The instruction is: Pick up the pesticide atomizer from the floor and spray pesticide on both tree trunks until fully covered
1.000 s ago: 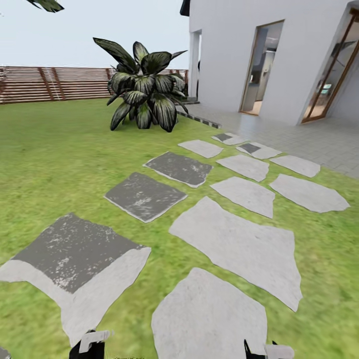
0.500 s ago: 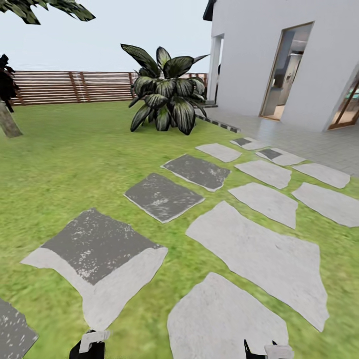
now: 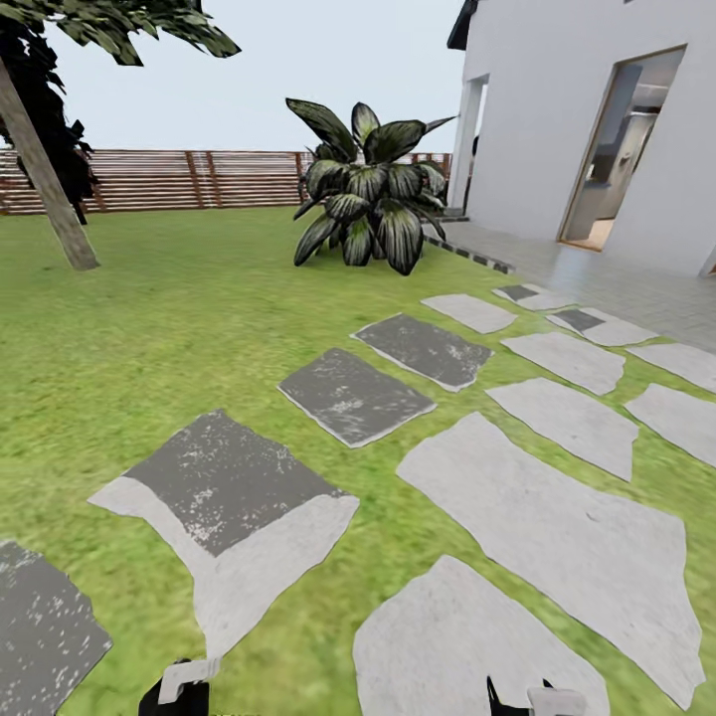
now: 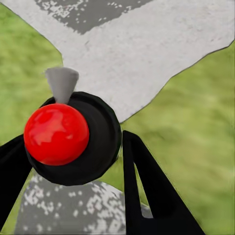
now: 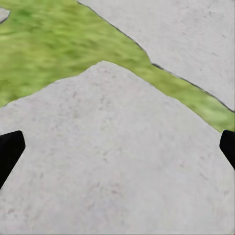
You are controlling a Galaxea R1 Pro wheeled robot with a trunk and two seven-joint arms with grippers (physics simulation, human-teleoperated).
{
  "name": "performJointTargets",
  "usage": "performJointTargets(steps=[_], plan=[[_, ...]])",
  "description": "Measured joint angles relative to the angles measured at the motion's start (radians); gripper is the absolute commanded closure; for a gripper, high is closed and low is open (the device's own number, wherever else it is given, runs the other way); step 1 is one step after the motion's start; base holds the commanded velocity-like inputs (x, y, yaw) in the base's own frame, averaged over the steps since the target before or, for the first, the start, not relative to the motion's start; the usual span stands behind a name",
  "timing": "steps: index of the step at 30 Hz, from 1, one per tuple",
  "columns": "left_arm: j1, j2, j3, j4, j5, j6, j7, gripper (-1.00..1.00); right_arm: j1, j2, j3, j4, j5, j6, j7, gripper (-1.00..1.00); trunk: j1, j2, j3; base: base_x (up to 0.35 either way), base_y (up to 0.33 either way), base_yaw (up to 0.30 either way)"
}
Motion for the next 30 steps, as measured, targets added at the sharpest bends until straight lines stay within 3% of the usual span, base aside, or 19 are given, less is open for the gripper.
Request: performJointTargets(steps=[22,30], plan=[[0.000,-0.003,0.001,0.002,-0.001,0.003,0.000,1.00,0.000,0.000,0.000,0.000,0.000,0.000,0.000,-1.00,0.000,0.000,0.026,0.001,0.000,0.183],[0.000,0.001,0.003,0.003,0.002,0.003,0.000,1.00,0.000,0.000,0.000,0.001,0.000,0.000,0.000,-1.00,0.000,0.000,0.036,0.203,0.145,0.181]])
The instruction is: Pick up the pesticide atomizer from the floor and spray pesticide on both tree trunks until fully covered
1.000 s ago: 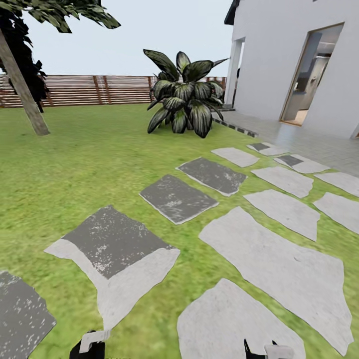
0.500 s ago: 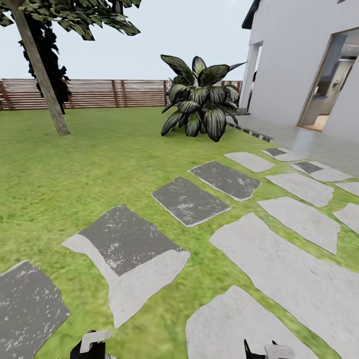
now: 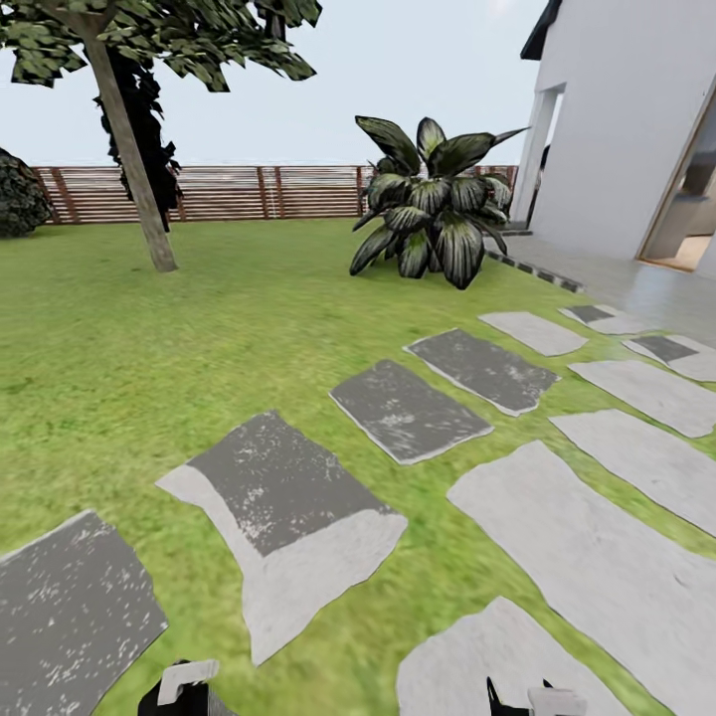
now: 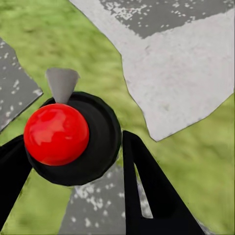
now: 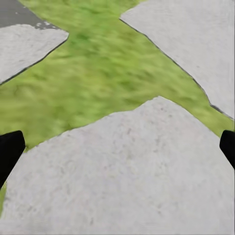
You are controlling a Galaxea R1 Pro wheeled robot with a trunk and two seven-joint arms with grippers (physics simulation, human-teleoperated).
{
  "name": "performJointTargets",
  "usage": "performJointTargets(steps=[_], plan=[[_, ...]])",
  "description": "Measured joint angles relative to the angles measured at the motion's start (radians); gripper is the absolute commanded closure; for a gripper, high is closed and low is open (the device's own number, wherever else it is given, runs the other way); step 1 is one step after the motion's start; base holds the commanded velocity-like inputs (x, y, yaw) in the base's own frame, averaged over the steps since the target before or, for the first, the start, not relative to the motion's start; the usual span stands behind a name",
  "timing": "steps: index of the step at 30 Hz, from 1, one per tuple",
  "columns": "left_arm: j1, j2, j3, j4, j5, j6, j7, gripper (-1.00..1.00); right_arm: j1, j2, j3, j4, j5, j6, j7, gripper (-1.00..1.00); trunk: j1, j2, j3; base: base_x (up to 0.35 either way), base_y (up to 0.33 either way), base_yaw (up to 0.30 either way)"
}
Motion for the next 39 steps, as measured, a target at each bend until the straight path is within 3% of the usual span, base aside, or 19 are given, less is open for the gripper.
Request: performJointTargets(steps=[25,39], plan=[[0.000,0.001,-0.001,0.000,-0.001,-0.003,0.000,1.00,0.000,0.000,0.000,0.000,0.000,0.000,0.000,-1.00,0.000,0.000,0.030,0.272,0.224,0.193],[0.000,-0.004,-0.003,0.000,-0.002,-0.003,0.000,1.00,0.000,0.000,0.000,0.000,0.000,0.000,0.000,-1.00,0.000,0.000,0.047,0.189,0.016,0.205]])
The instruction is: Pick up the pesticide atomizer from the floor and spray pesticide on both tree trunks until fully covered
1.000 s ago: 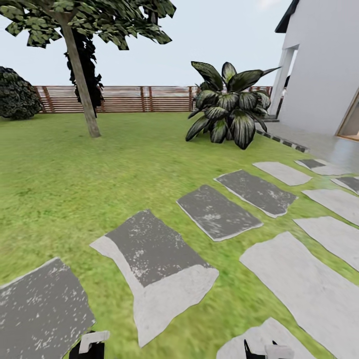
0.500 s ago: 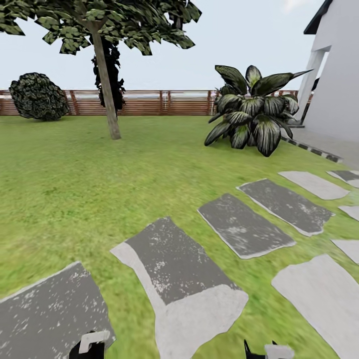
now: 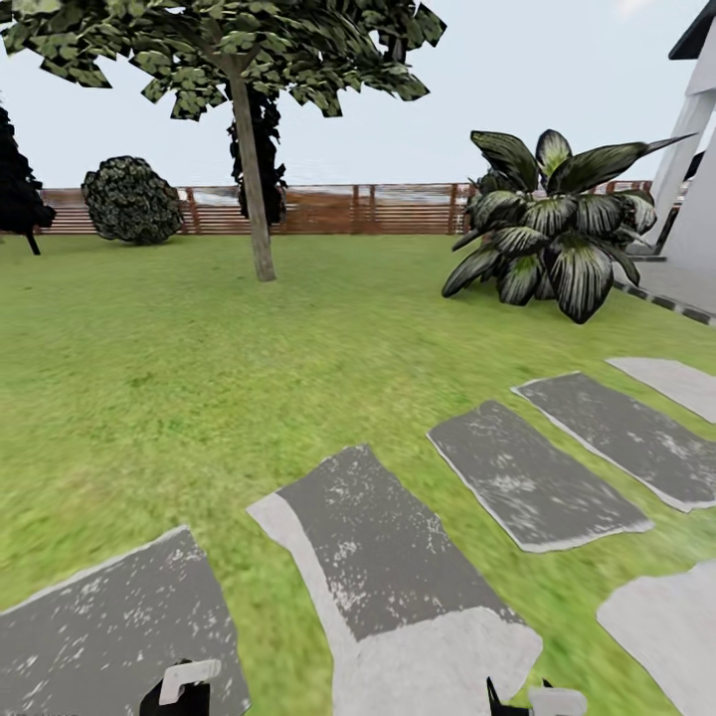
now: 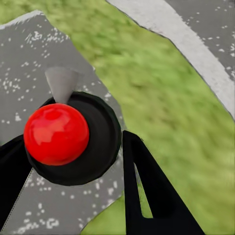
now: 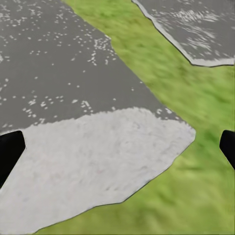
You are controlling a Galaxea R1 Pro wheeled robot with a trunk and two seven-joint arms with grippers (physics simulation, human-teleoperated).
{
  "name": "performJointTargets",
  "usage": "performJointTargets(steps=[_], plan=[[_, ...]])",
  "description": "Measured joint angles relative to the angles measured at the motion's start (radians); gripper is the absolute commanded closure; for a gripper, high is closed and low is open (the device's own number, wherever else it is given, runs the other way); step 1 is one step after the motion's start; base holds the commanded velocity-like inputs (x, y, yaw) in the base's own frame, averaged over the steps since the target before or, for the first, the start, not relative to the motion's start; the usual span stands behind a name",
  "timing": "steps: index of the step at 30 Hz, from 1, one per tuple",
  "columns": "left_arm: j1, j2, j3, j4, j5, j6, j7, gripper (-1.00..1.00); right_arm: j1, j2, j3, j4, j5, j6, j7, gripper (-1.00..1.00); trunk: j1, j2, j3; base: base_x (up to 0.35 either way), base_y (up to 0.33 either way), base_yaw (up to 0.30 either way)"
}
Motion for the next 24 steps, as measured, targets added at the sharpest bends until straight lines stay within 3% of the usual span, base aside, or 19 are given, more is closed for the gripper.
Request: performJointTargets(steps=[24], plan=[[0.000,0.001,0.000,0.000,0.001,0.000,0.000,1.00,0.000,0.000,0.001,-0.001,0.001,0.000,0.002,-1.00,0.000,0.000,0.020,0.333,0.000,0.231]])
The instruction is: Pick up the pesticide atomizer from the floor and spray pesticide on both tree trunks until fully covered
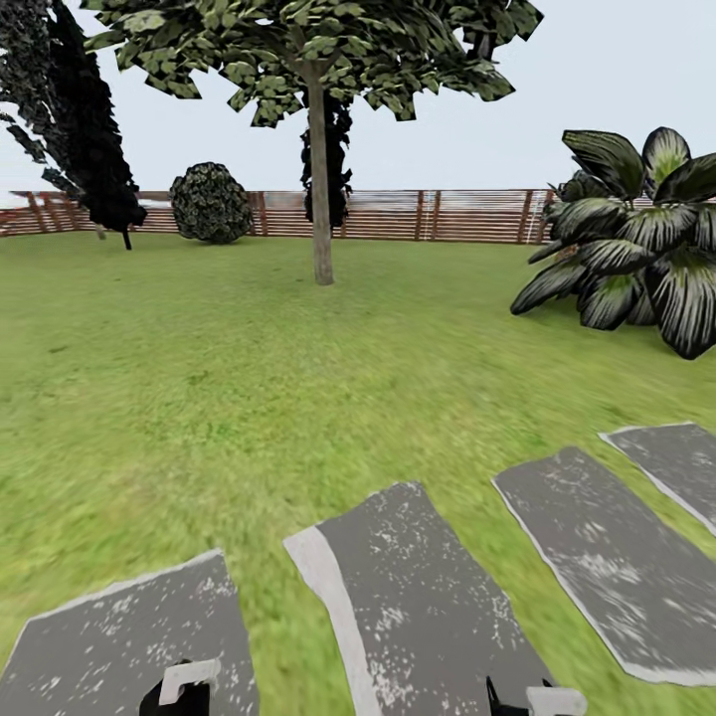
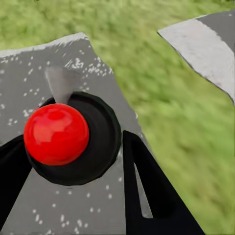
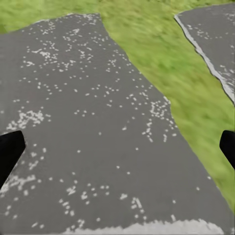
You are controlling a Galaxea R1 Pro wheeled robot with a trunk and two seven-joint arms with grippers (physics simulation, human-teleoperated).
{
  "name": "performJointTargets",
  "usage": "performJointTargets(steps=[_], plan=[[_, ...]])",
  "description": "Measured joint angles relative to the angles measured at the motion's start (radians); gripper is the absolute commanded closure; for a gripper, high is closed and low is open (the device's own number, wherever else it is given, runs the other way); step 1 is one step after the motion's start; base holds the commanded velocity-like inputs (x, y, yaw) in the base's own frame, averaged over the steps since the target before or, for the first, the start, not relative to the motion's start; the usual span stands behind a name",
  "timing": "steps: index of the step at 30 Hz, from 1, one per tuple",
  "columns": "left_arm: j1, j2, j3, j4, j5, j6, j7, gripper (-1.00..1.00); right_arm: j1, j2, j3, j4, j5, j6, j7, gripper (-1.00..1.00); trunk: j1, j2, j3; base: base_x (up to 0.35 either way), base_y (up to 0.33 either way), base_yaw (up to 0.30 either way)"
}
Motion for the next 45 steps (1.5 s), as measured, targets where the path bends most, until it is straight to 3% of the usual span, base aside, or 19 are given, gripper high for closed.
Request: performJointTargets(steps=[19,45], plan=[[0.000,0.000,0.000,0.000,0.000,0.000,0.000,1.00,0.000,-0.002,0.001,-0.002,0.000,0.002,0.001,-1.00,0.000,0.000,0.000,0.338,0.000,0.028],[0.000,0.001,0.000,0.000,0.000,0.000,0.000,1.00,0.000,0.000,0.000,-0.002,-0.001,0.001,0.001,-1.00,0.000,0.000,-0.028,0.338,0.000,0.175]])
